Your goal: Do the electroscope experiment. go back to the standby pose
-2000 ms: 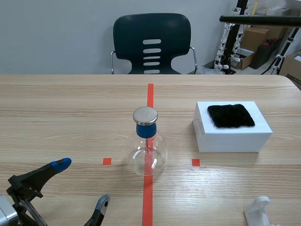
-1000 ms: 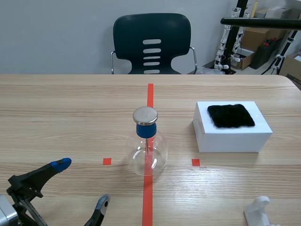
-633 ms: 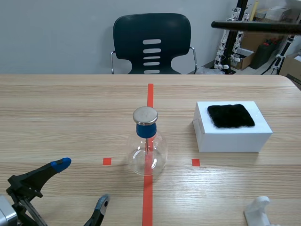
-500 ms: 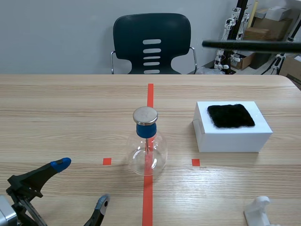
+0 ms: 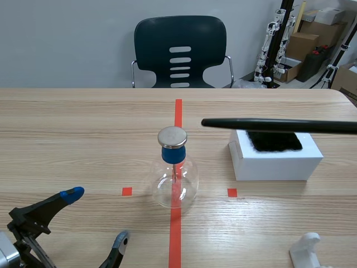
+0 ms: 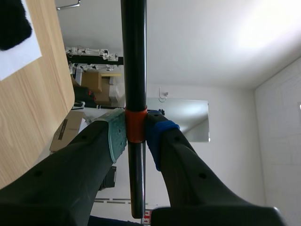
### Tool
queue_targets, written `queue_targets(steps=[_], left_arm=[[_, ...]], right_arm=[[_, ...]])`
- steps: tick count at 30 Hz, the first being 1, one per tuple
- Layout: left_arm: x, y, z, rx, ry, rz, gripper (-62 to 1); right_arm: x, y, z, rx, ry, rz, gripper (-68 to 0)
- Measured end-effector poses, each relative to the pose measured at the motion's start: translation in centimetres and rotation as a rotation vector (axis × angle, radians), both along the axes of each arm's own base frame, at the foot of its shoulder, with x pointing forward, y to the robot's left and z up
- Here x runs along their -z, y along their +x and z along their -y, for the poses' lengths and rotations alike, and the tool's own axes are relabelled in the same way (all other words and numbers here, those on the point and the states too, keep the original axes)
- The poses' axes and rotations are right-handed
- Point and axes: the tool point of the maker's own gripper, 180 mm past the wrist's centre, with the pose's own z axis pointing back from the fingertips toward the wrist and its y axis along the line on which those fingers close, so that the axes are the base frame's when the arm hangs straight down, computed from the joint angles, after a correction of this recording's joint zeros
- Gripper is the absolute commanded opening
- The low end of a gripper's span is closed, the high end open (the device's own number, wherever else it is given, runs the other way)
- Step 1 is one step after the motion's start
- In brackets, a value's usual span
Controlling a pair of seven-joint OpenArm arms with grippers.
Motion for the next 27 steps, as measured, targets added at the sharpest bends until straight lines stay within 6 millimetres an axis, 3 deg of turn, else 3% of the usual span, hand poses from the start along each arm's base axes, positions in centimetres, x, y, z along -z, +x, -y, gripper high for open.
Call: queue_targets(steps=[8,17,27], left_arm=[[-0.1,0.0,0.0,0.0,-0.002,0.003,1.4],[-0.1,0.0,0.0,0.0,-0.004,0.005,1.4],[-0.1,0.0,0.0,0.001,-0.004,0.005,1.4]], right_arm=[[1.1,-2.6,-1.0,-0.009,0.016,-0.067,-66.5],[1.0,-4.5,-2.0,-0.059,0.074,-0.099,-66.5],[0.9,-4.9,-2.5,-0.088,0.088,-0.098,-66.5]])
